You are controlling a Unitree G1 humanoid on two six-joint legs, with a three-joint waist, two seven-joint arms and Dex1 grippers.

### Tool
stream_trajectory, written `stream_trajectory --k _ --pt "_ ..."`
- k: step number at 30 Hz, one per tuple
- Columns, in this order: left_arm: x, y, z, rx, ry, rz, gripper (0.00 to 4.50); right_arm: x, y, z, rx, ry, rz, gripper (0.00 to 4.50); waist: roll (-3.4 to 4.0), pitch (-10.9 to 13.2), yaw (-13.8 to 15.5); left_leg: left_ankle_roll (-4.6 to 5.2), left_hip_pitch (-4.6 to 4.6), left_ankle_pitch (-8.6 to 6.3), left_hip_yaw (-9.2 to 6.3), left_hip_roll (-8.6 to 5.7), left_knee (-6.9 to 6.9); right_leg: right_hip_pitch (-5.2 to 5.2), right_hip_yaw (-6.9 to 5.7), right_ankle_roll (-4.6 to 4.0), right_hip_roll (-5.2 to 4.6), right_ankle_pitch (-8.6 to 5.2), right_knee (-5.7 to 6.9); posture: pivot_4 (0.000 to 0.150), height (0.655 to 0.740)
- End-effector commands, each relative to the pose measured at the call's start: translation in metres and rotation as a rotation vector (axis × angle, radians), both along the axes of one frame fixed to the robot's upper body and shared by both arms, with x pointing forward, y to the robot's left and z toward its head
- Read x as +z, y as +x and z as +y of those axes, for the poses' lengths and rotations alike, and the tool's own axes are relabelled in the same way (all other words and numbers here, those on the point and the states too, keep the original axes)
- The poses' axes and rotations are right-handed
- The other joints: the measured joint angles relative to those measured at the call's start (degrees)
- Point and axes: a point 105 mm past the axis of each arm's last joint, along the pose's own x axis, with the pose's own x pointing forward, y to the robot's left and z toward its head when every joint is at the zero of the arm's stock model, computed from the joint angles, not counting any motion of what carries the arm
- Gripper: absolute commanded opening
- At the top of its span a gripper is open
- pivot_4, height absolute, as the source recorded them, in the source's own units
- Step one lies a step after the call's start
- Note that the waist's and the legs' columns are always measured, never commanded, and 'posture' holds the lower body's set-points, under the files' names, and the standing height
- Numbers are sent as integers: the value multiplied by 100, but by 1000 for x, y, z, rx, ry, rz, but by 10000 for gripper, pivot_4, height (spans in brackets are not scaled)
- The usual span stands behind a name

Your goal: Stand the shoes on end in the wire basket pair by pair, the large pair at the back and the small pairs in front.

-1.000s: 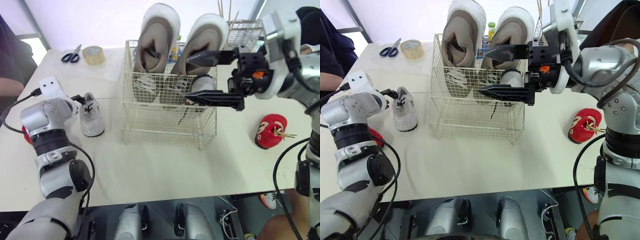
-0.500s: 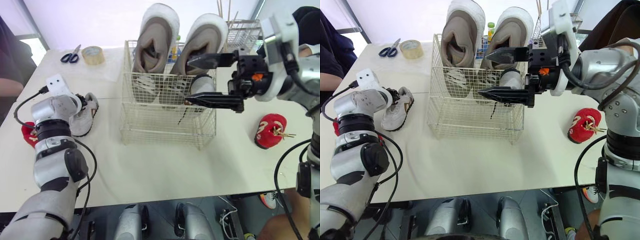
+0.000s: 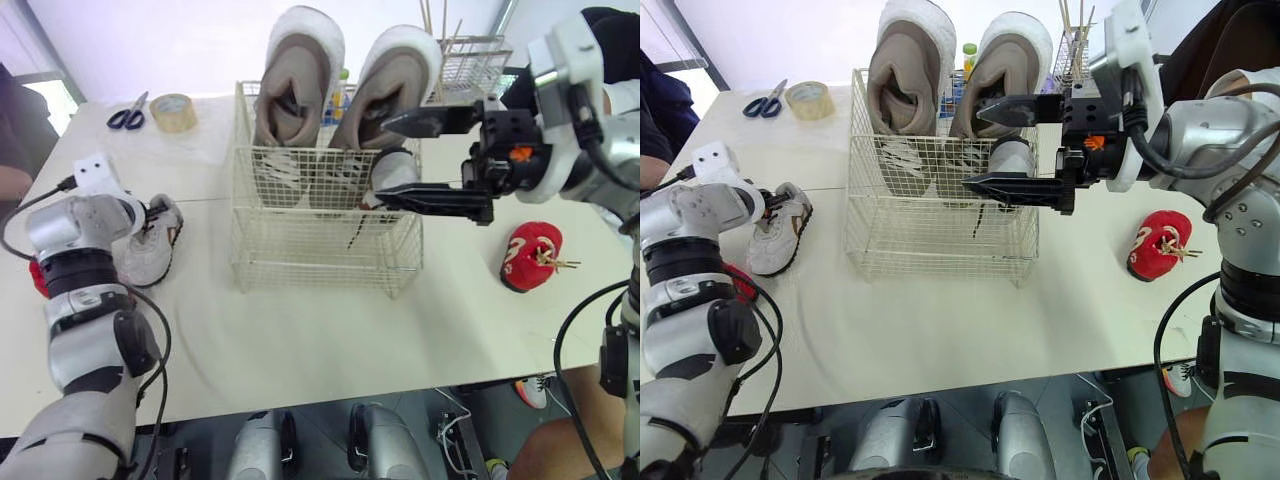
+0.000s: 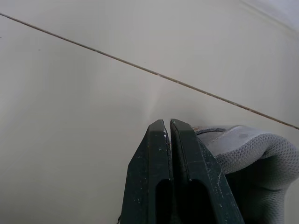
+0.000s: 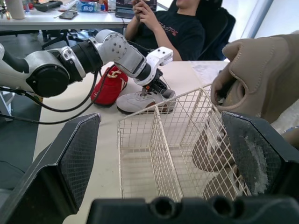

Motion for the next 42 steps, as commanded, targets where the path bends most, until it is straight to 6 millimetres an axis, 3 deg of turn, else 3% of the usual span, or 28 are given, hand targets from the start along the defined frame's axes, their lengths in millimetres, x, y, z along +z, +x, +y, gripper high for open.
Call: stream_trajectory --k 1,3,5,8,13,16,22,29,42 --pt "90 1 -3 3 -28 -365 664 11 -4 0 15 8 -58 45000 -11 6 30 0 -1 0 -1 0 1 0 0 0 0 0 -1 1500 7400" --pt "121 -4 -7 15 -34 -523 664 11 -3 0 20 7 -57 45000 -20 7 72 0 -4 0 -3 -1 3 0 0 -1 -3 1 -2 1500 7400" --pt "137 -10 -11 29 -27 -615 664 11 -2 0 22 5 -57 45000 -20 6 100 0 -4 0 -2 -3 4 1 1 -1 -5 1 -4 1500 7400" --pt "172 -29 -33 38 -2 -849 664 11 0 2 32 3 -57 45000 -19 6 122 0 -1 0 0 -3 2 2 1 -1 -5 1 -3 1500 7400" --pt "206 -60 -85 -116 -58 -1140 664 12 5 3 41 -5 -62 45000 -19 6 124 0 0 0 0 -3 5 3 1 -1 -5 1 -6 1500 7400" --pt "220 -75 -100 -158 -150 -1259 664 13 7 4 45 -13 -65 45000 -20 6 126 1 0 0 0 -3 5 3 1 -1 -4 1 -6 1500 7400" --pt "229 -87 -114 -242 -362 -1342 664 16 9 4 52 -21 -73 45000 -20 6 125 2 2 1 0 -2 5 3 2 -1 -3 1 -6 1500 7400" --pt "223 -93 -151 -438 -553 -1367 664 19 9 4 52 -28 -80 45000 -20 6 134 6 1 -1 -2 -4 9 7 1 -1 -3 1 -11 1500 7400" --pt "214 -78 -195 -539 -735 -1331 664 18 4 2 24 -36 -69 45000 -20 6 133 7 1 -1 -4 -5 9 10 1 -1 0 1 -17 1500 7400"
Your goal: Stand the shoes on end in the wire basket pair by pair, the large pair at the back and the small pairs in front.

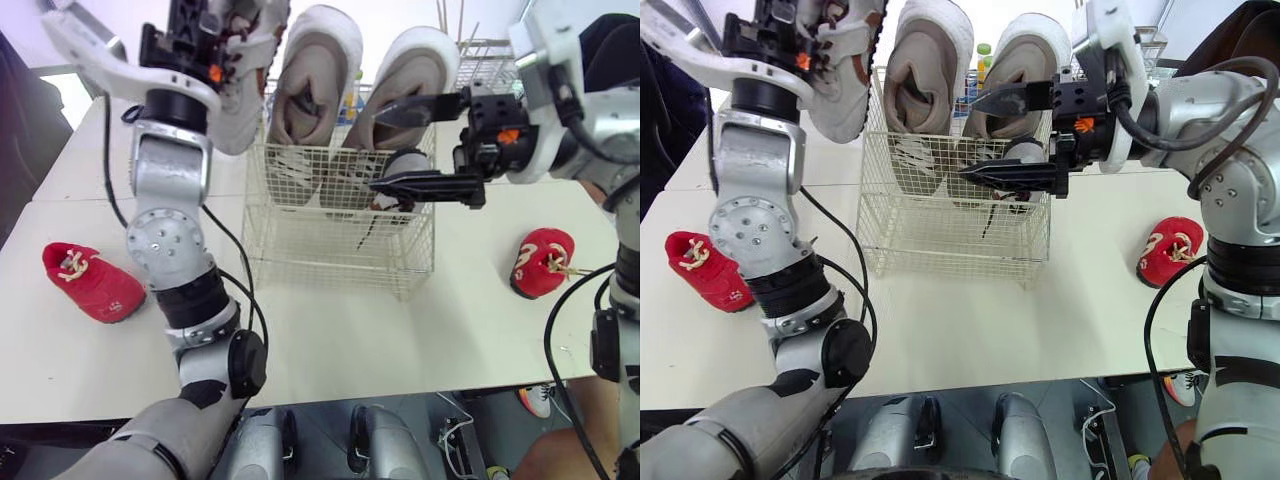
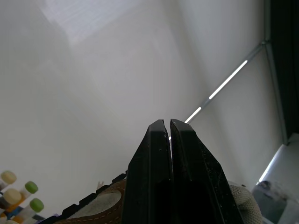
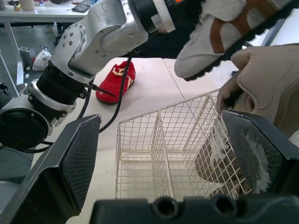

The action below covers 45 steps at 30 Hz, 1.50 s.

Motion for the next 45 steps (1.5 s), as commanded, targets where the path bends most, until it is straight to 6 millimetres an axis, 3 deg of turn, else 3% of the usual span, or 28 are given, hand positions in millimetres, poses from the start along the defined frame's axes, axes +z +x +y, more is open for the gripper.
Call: stream_trajectory --k 1,7,12,19,31,45 --pt "14 -9 -14 -40 -11 -78 664 12 -9 -4 -11 13 -56 45000 0 0 -3 0 0 0 0 0 0 0 0 0 0 0 0 1500 7400" --pt "-8 -6 -29 -77 -41 -74 664 11 -10 -3 -20 12 -48 45000 0 0 2 1 1 -1 -1 0 0 3 0 0 0 0 -3 1500 7400" --pt "-37 -2 -27 -82 -83 -32 664 11 -11 -2 -18 2 -37 45000 1 -1 -4 3 2 -2 -2 0 0 3 0 0 0 0 -4 1500 7400" --pt "-61 -5 -21 -23 -102 -13 664 15 -12 2 9 -21 -19 45000 1 -1 -5 6 0 -4 -3 1 0 3 0 -1 0 1 -7 1500 7400" --pt "-106 -10 -29 106 45 3 664 22 -11 8 49 -59 -4 45000 2 -1 -5 14 -1 -9 -4 2 0 3 -1 -4 0 2 -16 1500 7400" --pt "-147 -22 -25 67 417 61 664 17 -9 4 35 -31 -10 45000 6 -4 -12 20 -2 -13 -3 4 0 5 -1 -7 -3 3 -27 1500 7400"
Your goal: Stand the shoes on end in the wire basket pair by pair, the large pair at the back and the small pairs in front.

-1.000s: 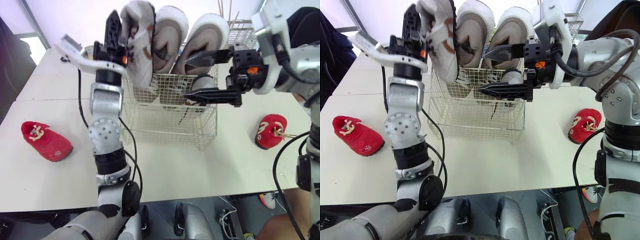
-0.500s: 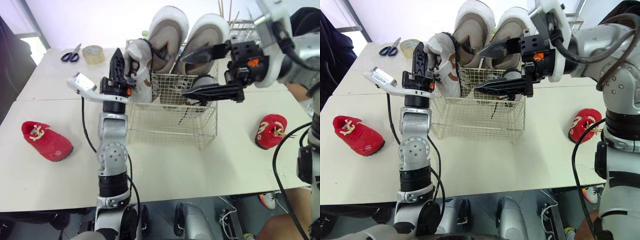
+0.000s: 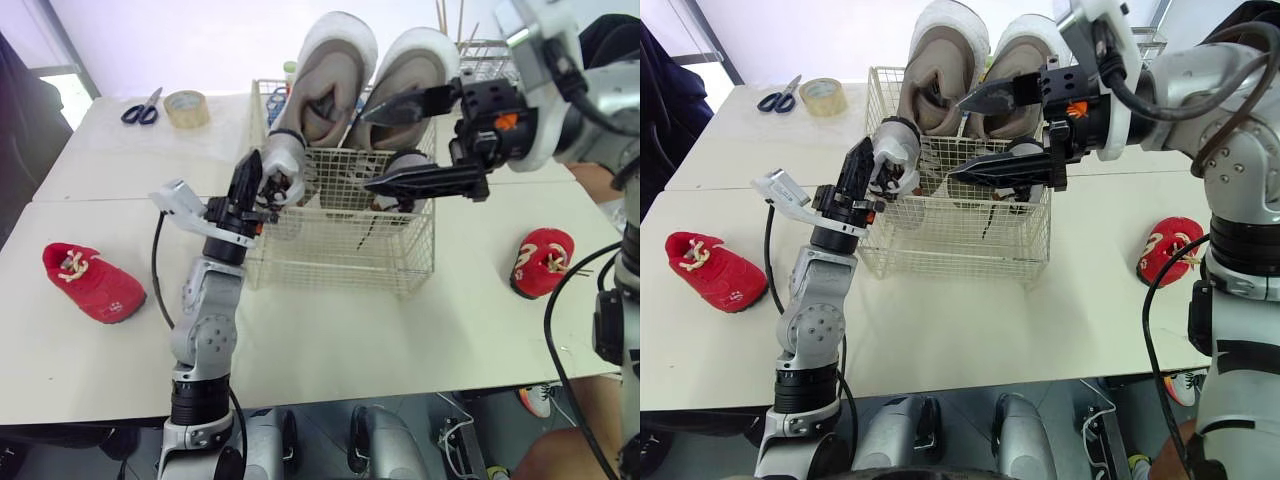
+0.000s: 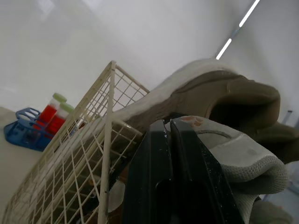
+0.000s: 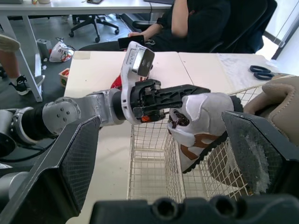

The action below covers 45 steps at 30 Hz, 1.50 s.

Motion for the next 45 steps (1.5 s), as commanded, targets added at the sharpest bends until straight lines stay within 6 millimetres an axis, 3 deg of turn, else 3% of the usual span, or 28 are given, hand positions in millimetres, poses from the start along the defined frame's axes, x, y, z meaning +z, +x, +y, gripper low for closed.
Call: stream_trajectory --k 1,3,9,21,26,33,39,45 --pt "-1 -8 -9 -49 79 -2 3286 10 -5 -5 -7 34 -61 45000 1 -1 -4 1 0 -1 1 0 0 1 0 0 0 0 -4 1500 7400" --pt "-2 -9 -10 -55 110 2 9801 8 -5 -8 -13 40 -62 45000 2 -1 -1 1 0 -1 2 0 -1 1 0 0 0 0 -5 1500 7400" --pt "11 -15 2 -33 166 -31 40211 3 -5 -15 -35 58 -61 45000 3 -1 -3 1 0 -1 1 -1 -1 4 -1 -1 0 1 -7 1500 7400" --pt "45 -51 44 -97 234 -72 40211 -7 -1 -21 -74 97 -52 45000 6 -2 -9 -1 1 0 1 1 -4 2 0 -1 0 1 -6 1500 7400" --pt "67 -54 64 -146 287 -97 40211 -9 4 -35 -156 109 -44 45000 6 -2 8 -3 1 1 0 0 -3 4 -1 -1 1 1 -7 1500 7400" --pt "105 -76 42 -539 485 -156 40211 4 18 -76 -464 198 -59 45000 8 1 -7 -4 -2 1 4 -2 -4 3 -1 0 2 0 -12 1500 7400" --pt "102 -89 21 -805 660 -158 40211 13 15 -125 -792 256 -19 45000 17 4 8 -10 0 4 8 -2 -12 0 -1 1 8 -1 -12 1500 7400" --pt "95 -85 6 -939 629 -182 40211 -30 6 -178 -1221 167 66 45000 18 2 -2 -10 0 4 8 -2 -11 3 3 2 8 -1 -14 1500 7400"
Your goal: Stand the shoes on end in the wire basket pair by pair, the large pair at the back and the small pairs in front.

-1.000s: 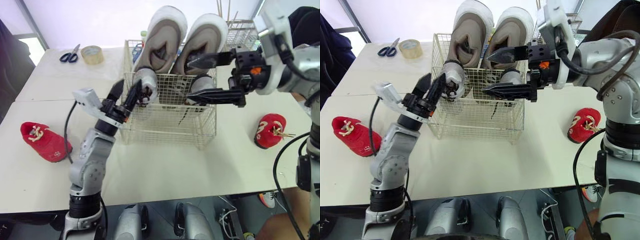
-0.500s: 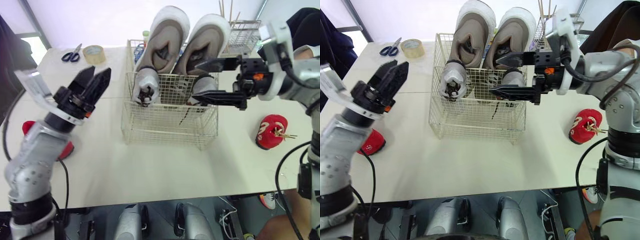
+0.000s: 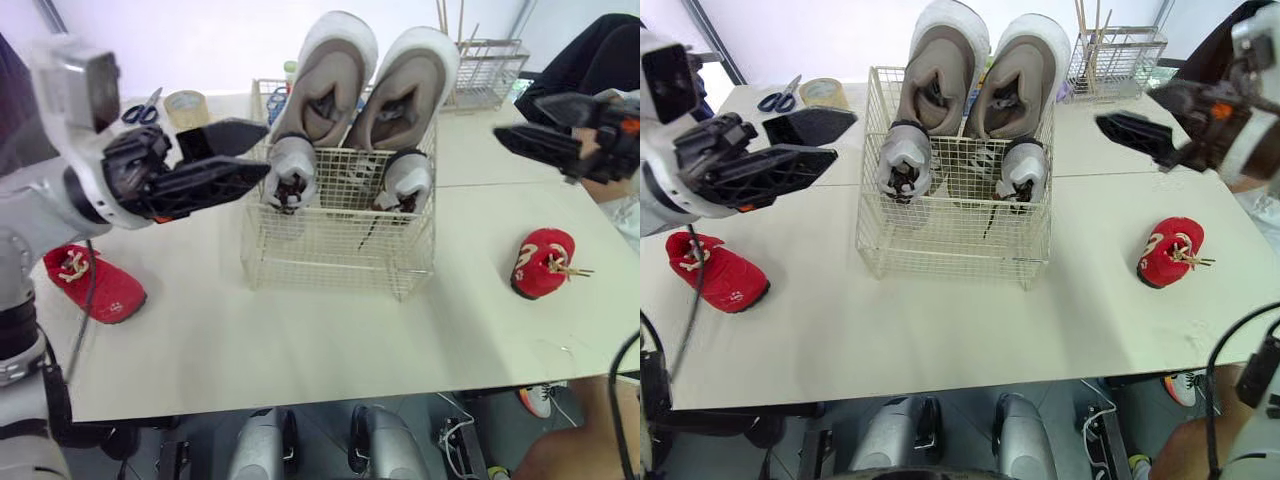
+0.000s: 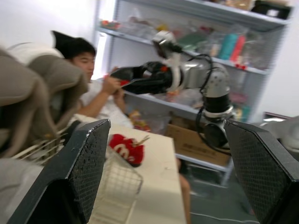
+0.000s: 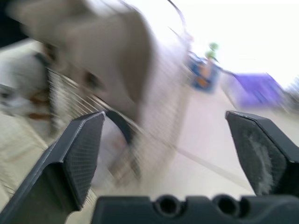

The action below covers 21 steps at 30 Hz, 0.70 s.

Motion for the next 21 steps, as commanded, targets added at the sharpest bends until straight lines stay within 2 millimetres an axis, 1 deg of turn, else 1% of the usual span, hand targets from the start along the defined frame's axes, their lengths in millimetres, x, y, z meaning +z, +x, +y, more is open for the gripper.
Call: stream_trajectory --k 1,2,6,8,10,13,18,21 --pt "-3 0 -7 -45 1 -9 40211 -9 -13 -27 -236 -53 -2 45000 3 -1 -2 0 1 0 1 0 0 0 2 0 0 0 1 1500 7400" --pt "-4 0 -8 -51 -1 -7 40211 -14 -15 -32 -278 -63 6 45000 3 -1 -1 -1 1 0 0 0 -1 -1 2 0 0 0 1 1500 7400" --pt "-10 5 -17 -69 -5 -1 40211 -44 -21 -54 -511 -53 4 45000 4 -2 -4 -7 2 4 -2 1 -2 -2 2 1 4 -1 3 1500 7400" --pt "-11 7 -20 -65 -7 -8 40211 -61 -25 -61 -605 13 19 45000 5 -3 -2 -9 1 5 -2 1 -2 -3 2 1 5 -1 5 1500 7400" --pt "-10 8 -21 -67 -14 -9 40211 -80 -28 -65 -677 65 49 45000 13 -2 -4 -10 1 6 -3 1 -1 -2 1 1 6 -1 4 1500 7400" --pt "-11 8 -23 -63 -19 -12 40211 -108 -33 -68 -766 78 88 45000 20 -5 7 -11 0 7 -6 0 -2 -3 1 2 6 -2 5 1500 7400" --pt "-14 7 -24 -43 -32 -14 40211 -141 -39 -71 -848 155 146 45000 31 -8 -15 -11 1 6 -5 -2 -3 -2 3 2 6 -2 3 1500 7400" --pt "-15 6 -24 -34 -40 -11 40211 -154 -38 -68 -865 211 165 45000 43 -10 -22 -12 2 7 -5 -2 -4 -3 3 2 9 -2 5 1500 7400"
